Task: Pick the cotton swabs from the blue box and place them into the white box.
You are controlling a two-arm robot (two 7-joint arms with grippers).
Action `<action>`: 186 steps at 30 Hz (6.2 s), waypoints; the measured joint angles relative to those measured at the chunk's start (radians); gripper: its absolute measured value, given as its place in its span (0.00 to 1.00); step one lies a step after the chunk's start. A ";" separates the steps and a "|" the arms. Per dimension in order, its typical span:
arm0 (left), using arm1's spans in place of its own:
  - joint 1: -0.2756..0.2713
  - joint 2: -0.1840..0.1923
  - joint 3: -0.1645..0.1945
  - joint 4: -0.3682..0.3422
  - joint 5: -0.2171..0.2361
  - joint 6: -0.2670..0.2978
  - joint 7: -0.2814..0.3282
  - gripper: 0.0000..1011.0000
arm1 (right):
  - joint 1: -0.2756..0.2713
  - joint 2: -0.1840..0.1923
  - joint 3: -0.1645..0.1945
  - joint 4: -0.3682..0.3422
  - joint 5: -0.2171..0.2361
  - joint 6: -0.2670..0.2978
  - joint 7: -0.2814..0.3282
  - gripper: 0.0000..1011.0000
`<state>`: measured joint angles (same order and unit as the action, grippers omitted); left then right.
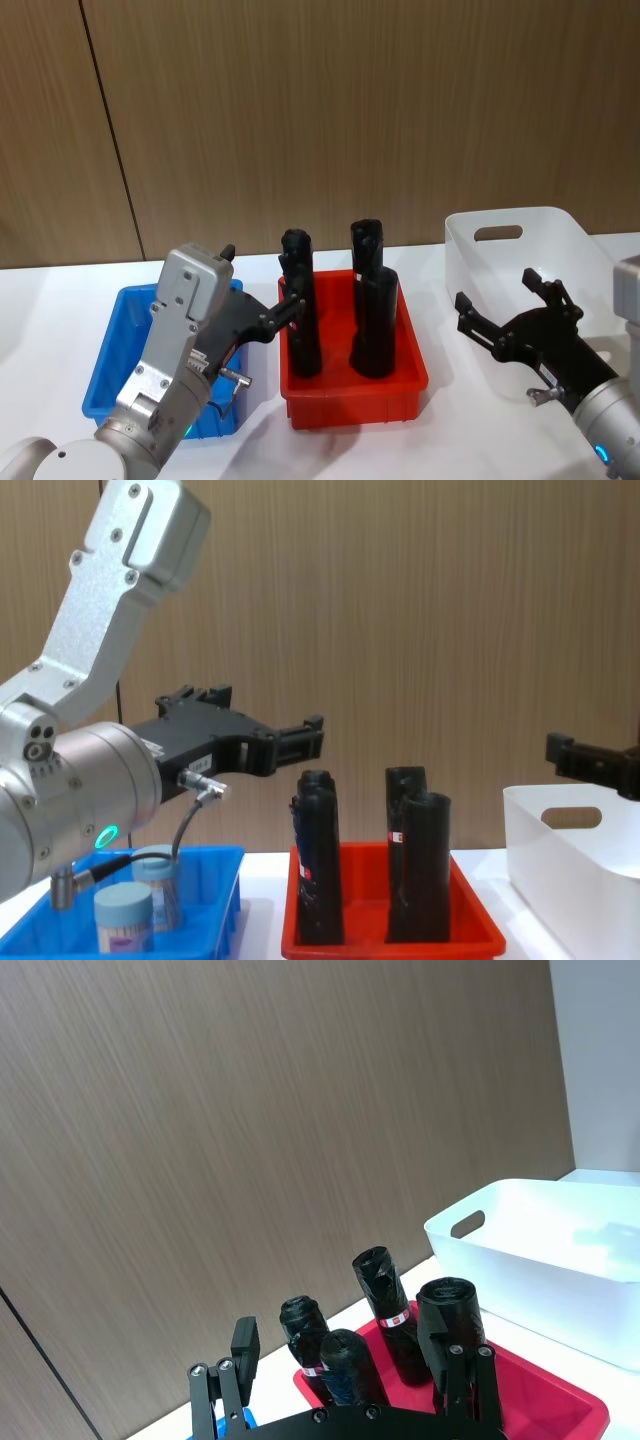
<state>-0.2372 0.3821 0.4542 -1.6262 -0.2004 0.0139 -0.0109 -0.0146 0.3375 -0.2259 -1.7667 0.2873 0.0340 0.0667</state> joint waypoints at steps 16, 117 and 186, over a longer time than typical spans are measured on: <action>0.000 0.000 0.000 0.000 0.000 0.000 0.000 0.99 | 0.000 0.000 0.000 0.000 0.000 0.000 0.000 0.99; -0.078 -0.003 -0.167 0.254 -0.244 0.280 0.022 0.99 | 0.000 0.000 0.000 0.000 0.000 0.000 0.000 0.99; -0.148 -0.043 -0.158 0.397 -0.128 0.207 -0.091 0.99 | 0.000 0.000 0.000 0.000 0.000 0.000 0.000 0.99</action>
<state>-0.3855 0.3395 0.2962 -1.2291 -0.3288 0.2213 -0.1018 -0.0146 0.3375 -0.2258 -1.7667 0.2874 0.0340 0.0668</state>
